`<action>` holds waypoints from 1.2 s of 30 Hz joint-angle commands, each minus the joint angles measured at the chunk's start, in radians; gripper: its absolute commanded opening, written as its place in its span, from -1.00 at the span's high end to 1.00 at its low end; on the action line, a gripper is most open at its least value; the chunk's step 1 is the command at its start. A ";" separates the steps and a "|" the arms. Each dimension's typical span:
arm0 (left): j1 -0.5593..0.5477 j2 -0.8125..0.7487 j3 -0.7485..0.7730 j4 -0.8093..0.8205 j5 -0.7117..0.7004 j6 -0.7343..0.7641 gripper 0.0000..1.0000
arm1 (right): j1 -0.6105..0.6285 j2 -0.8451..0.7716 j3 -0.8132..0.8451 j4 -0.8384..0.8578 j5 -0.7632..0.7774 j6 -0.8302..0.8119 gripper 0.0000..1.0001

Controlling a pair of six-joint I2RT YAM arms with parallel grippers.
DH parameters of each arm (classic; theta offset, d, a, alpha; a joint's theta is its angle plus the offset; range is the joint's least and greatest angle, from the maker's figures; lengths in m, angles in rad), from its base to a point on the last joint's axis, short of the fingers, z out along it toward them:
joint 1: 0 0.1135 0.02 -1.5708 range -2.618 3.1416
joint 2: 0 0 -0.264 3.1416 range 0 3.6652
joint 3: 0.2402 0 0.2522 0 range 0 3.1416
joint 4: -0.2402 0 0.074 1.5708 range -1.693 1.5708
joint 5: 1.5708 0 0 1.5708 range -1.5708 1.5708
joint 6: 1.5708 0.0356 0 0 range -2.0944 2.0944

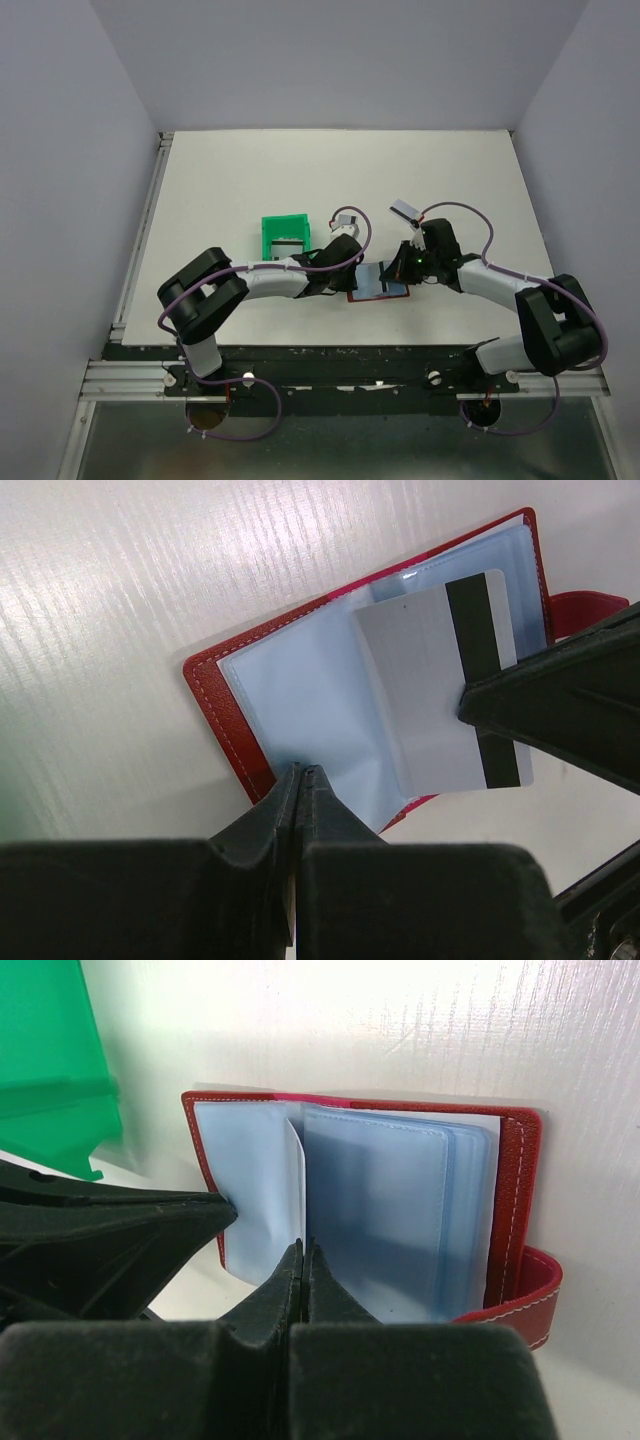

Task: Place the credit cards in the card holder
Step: Insert the credit card into the card holder.

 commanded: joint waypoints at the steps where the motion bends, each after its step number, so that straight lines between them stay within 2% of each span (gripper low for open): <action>1: 0.001 0.045 -0.013 -0.050 0.026 0.008 0.81 | 0.011 0.027 -0.036 -0.038 -0.030 -0.004 0.99; 24: 0.001 0.049 -0.016 -0.053 0.028 0.007 0.81 | 0.011 0.173 -0.036 0.074 -0.064 0.002 0.99; 36: 0.002 -0.086 -0.059 -0.139 -0.120 -0.027 0.74 | 0.011 0.168 -0.045 0.060 -0.033 -0.008 0.99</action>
